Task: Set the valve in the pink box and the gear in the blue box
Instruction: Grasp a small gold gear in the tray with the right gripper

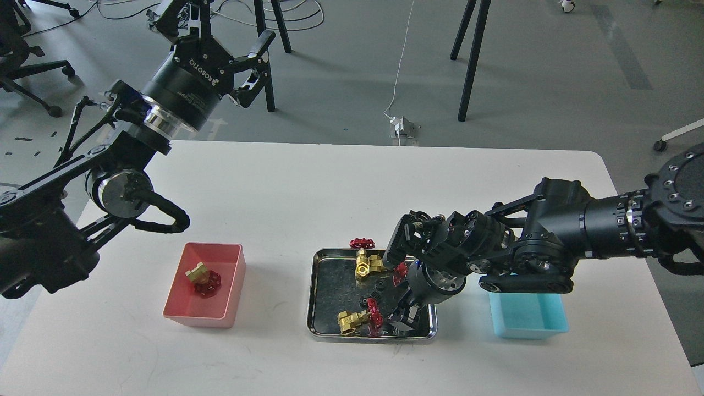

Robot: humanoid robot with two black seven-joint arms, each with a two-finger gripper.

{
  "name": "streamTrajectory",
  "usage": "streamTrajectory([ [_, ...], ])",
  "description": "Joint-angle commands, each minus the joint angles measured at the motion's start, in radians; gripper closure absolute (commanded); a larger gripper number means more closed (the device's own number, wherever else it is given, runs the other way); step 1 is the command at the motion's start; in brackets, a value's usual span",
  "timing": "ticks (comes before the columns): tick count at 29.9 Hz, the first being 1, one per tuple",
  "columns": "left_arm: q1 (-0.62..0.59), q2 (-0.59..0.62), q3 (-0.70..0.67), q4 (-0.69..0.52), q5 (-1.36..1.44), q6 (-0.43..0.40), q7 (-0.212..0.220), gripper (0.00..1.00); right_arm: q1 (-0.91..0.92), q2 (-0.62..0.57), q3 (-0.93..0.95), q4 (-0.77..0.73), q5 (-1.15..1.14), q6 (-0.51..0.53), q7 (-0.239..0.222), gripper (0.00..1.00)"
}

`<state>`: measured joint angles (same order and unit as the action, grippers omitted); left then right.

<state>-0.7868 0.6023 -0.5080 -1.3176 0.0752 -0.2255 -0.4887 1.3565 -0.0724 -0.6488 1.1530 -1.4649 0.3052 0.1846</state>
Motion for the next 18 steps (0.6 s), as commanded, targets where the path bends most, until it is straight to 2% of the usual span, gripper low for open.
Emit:
streamTrajectory([
  [1,0.006,-0.001,-0.001,0.0,0.001,0.0,0.0,0.11,-0.017,0.009,0.0,-0.01,-0.005,-0.001,-0.001,0.41],
  [12,0.023,-0.006,0.0,0.001,0.001,0.0,0.0,0.11,-0.028,0.017,-0.037,-0.039,-0.014,-0.004,-0.001,0.45],
  [18,0.024,-0.024,0.0,0.008,0.003,-0.001,0.0,0.11,-0.025,0.016,-0.037,-0.035,-0.011,-0.004,-0.001,0.52],
])
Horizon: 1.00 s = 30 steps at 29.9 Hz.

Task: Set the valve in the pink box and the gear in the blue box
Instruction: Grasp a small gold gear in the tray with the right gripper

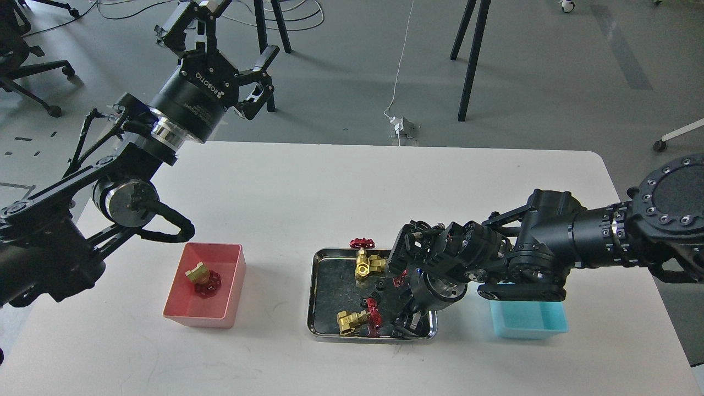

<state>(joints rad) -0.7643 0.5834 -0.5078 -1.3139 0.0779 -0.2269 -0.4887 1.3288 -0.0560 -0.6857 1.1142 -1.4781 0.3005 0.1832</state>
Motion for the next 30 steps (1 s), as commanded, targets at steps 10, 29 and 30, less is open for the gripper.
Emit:
streamTrajectory([
  [10,0.002,-0.034,-0.001,0.005,0.003,0.001,0.0,0.1,0.017,-0.013,-0.003,0.019,0.004,0.003,0.001,0.62],
  [29,0.03,-0.045,-0.003,0.005,0.005,-0.002,0.0,0.08,0.02,-0.008,-0.005,0.021,0.013,0.006,0.002,0.69],
  [30,0.031,-0.045,-0.002,0.005,0.005,-0.002,0.0,0.08,0.02,-0.008,-0.005,0.021,0.013,0.008,0.002,0.7],
])
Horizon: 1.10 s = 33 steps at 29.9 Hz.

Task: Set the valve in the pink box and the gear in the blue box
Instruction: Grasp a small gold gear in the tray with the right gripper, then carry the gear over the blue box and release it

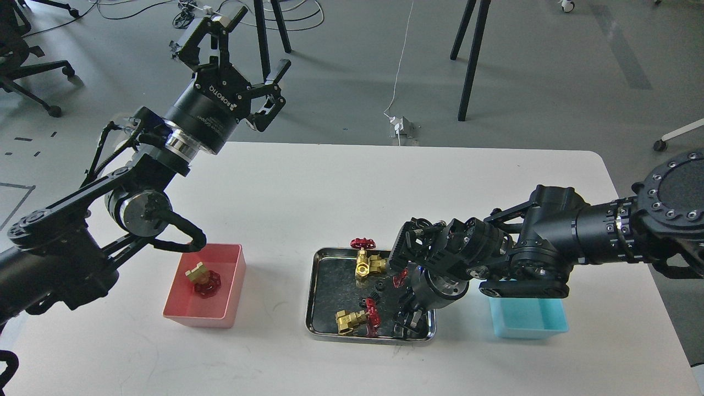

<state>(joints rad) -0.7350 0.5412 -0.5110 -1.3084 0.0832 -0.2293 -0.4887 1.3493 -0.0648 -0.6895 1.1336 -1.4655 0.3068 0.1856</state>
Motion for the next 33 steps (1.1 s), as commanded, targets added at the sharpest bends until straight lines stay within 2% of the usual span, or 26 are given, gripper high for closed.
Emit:
streamTrajectory([
  [1,0.002,-0.003,0.002,0.0,0.0,-0.001,0.0,0.08,-0.001,0.002,-0.001,0.0,0.001,0.002,0.0,0.71],
  [12,0.006,-0.004,0.002,0.0,0.0,-0.001,0.0,0.08,-0.001,-0.004,-0.002,0.003,0.005,0.003,0.002,0.88],
  [16,0.006,-0.003,0.002,0.0,0.0,-0.002,0.0,0.08,0.048,-0.036,0.01,0.044,0.019,0.003,0.008,0.89],
  [20,0.008,-0.003,0.0,0.0,0.0,-0.005,0.0,0.08,0.148,-0.142,0.041,0.109,0.092,0.003,0.015,0.89],
  [25,0.011,-0.012,0.0,0.0,0.0,-0.005,0.0,0.08,0.232,-0.386,0.081,0.202,0.109,0.005,0.015,0.89],
  [30,0.011,-0.03,0.0,-0.002,0.001,-0.005,0.0,0.08,0.218,-0.631,0.073,0.256,0.093,0.005,0.017,0.89],
  [33,0.009,-0.056,0.0,0.0,0.001,-0.001,0.0,0.08,0.174,-0.728,0.067,0.288,0.073,0.005,0.015,0.89],
])
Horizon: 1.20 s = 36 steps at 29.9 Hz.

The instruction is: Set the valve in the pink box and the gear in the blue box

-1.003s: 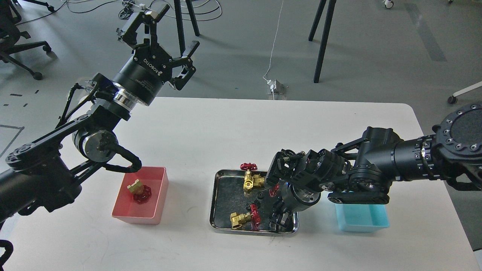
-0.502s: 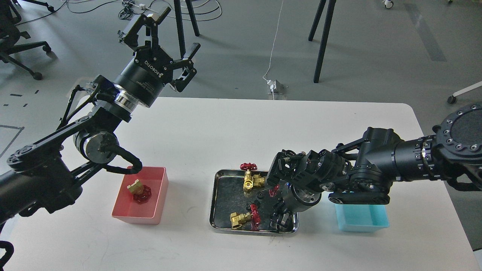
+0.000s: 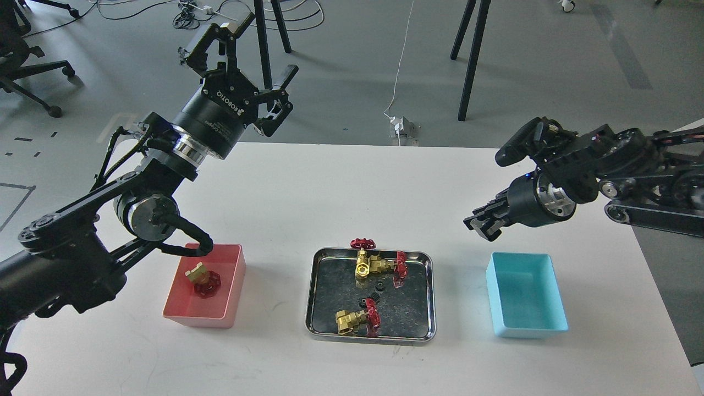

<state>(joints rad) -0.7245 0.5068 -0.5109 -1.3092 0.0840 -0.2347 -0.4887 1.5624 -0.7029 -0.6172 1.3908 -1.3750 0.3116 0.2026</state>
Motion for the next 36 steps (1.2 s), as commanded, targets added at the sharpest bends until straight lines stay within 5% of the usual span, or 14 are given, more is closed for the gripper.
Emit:
streamTrajectory([
  [1,-0.001,-0.034,0.0,0.001,0.0,0.008,0.0,0.08,-0.063,-0.111,-0.004,0.046,-0.029,0.0,-0.002,0.89],
  [4,-0.003,-0.059,-0.001,0.001,0.011,0.012,0.0,0.08,-0.126,-0.144,-0.003,0.066,-0.055,0.0,-0.002,0.88],
  [6,-0.006,-0.074,-0.001,0.001,0.017,0.012,0.0,0.08,-0.162,-0.148,0.007,0.065,-0.056,-0.003,-0.002,0.77],
  [9,-0.004,-0.082,-0.001,0.001,0.025,0.015,0.0,0.08,-0.208,-0.148,0.054,0.065,-0.041,-0.051,-0.002,0.38],
  [10,-0.004,-0.082,0.0,0.001,0.025,0.017,0.0,0.08,-0.217,-0.152,0.085,0.065,-0.035,-0.062,-0.002,0.06],
  [11,-0.004,-0.08,0.0,0.001,0.025,0.017,0.0,0.08,-0.222,-0.158,0.105,0.065,-0.035,-0.062,-0.002,0.0],
  [19,-0.019,-0.045,0.002,0.03,0.031,0.025,0.0,0.08,-0.24,-0.244,0.327,0.048,0.123,-0.109,-0.003,0.0],
  [25,-0.11,-0.007,0.009,0.154,0.031,-0.008,0.0,0.09,-0.275,-0.221,0.664,-0.021,1.022,-0.223,0.0,0.0],
  [27,-0.144,0.007,0.0,0.201,0.03,-0.049,0.0,0.09,-0.278,-0.184,0.766,-0.07,1.274,-0.177,0.018,0.0],
  [32,-0.219,0.006,-0.017,0.295,0.013,-0.254,0.0,0.09,-0.307,-0.031,0.879,-0.283,1.542,0.062,0.161,0.0],
  [36,-0.214,-0.005,-0.02,0.297,0.0,-0.254,0.0,0.07,-0.369,0.049,0.945,-0.372,1.551,0.174,0.218,0.0],
])
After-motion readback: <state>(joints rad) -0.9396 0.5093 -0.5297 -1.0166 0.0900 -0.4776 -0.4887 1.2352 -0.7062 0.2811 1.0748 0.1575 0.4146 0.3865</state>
